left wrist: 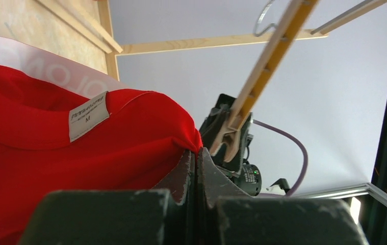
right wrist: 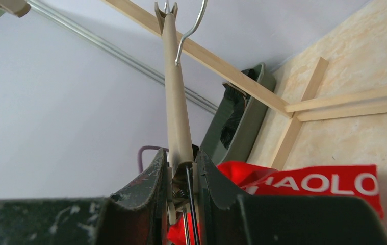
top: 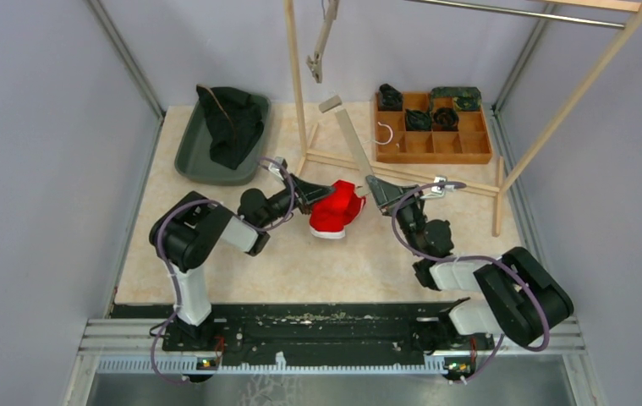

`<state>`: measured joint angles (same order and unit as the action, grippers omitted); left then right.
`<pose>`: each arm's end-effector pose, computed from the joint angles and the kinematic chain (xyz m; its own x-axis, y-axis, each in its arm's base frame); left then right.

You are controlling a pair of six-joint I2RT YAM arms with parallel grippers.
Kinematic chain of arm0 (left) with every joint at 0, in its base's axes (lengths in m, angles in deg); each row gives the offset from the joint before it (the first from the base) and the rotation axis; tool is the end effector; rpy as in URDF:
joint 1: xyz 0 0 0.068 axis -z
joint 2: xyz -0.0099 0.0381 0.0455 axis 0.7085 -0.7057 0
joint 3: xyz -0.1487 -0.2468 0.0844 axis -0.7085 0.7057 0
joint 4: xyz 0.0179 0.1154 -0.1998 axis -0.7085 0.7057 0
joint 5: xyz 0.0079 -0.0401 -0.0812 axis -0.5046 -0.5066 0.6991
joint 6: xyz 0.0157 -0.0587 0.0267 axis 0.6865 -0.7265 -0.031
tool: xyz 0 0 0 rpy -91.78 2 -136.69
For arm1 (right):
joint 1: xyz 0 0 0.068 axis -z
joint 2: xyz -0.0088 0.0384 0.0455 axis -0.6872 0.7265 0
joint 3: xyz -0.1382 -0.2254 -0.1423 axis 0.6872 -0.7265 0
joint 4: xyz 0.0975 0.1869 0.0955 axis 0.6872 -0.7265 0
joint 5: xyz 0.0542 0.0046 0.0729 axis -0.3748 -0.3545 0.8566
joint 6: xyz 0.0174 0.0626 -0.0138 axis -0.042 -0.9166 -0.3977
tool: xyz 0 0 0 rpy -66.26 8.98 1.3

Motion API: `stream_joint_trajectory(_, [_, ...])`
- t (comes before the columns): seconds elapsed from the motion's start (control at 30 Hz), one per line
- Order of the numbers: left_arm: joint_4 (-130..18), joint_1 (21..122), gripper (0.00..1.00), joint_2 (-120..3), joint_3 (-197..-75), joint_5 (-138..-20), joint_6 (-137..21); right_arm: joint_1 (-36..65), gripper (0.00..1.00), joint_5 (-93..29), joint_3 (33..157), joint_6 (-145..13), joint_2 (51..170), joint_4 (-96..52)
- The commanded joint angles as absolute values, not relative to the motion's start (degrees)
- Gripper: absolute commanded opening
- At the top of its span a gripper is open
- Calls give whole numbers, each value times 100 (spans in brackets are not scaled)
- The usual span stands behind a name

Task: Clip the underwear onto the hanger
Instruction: Clamp the underwear onto the hanger.

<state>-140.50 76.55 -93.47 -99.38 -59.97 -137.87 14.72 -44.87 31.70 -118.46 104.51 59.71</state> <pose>0.2890 -0.2053 0.2238 -0.8527 -0.5175 -0.0712 0.1561 -0.1224 -0.9801 0.1923 0.0998 0.2731 -0.2062 0.8626 -0.4620 -0.4375 0.3411 0.8320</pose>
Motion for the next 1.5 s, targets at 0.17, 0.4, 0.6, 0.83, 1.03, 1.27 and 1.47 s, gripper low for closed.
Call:
stream_joint_trajectory(0.17, [-14623, 7630, 0, -8832, -10133, -6366, -13664, 1510, 0, -4772, 3260, -12429, 10593, 6465])
stream_joint_trajectory(0.4, [-14698, 7661, 0, -8715, -10044, -6750, -13732, 1510, 0, -5006, 3284, -12961, 11545, 7640])
stream_joint_trajectory(0.6, [-14715, 7688, 0, -8697, -9982, -6984, -13736, 1502, 0, -5029, 3484, -13120, 11908, 7766])
stream_joint_trajectory(0.83, [-14713, 7696, 0, -8733, -9905, -7165, -13692, 1510, 0, -5296, 3513, -13065, 11710, 7758])
stream_joint_trajectory(1.03, [-14667, 7693, 0, -8673, -9901, -7283, -13724, 1510, 0, -5301, 3784, -13249, 11876, 7758])
stream_joint_trajectory(1.27, [-14105, 7694, 0, -8366, -9946, -7259, -13626, 1510, 0, -5178, 4116, -13234, 11949, 7753])
stream_joint_trajectory(1.47, [-13990, 7693, 0, -8357, -10024, -7069, -13725, 1519, 0, -5018, 4297, -13229, 11971, 7751])
